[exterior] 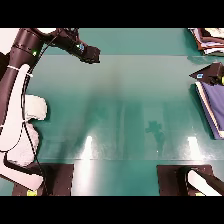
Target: Fold the shirts.
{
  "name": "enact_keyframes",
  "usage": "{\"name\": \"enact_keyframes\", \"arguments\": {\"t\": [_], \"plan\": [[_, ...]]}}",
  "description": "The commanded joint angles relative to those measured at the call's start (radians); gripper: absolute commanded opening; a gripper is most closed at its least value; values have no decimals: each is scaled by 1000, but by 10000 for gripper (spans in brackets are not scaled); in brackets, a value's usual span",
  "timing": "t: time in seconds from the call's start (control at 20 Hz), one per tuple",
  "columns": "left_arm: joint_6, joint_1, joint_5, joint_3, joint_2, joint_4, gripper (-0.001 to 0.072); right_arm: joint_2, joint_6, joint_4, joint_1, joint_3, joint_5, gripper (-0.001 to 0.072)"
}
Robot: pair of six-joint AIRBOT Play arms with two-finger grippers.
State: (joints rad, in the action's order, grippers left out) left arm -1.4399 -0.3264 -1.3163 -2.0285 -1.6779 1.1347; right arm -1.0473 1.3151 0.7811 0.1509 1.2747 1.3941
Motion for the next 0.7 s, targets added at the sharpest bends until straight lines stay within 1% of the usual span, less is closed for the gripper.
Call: {"name": "enact_keyframes", "arguments": {"t": [0.0, 0.4, 0.65], "plan": [[0, 0, 0, 0, 0, 0, 29, 1, 0, 0, 1, 0, 1, 19], [0, 0, 0, 0, 0, 0, 29, 1, 0, -1, 1, 0, 4, 19], [-1, 0, 2, 0, 0, -2, 29, 1, 0, 0, 1, 0, 33, 19]]}}
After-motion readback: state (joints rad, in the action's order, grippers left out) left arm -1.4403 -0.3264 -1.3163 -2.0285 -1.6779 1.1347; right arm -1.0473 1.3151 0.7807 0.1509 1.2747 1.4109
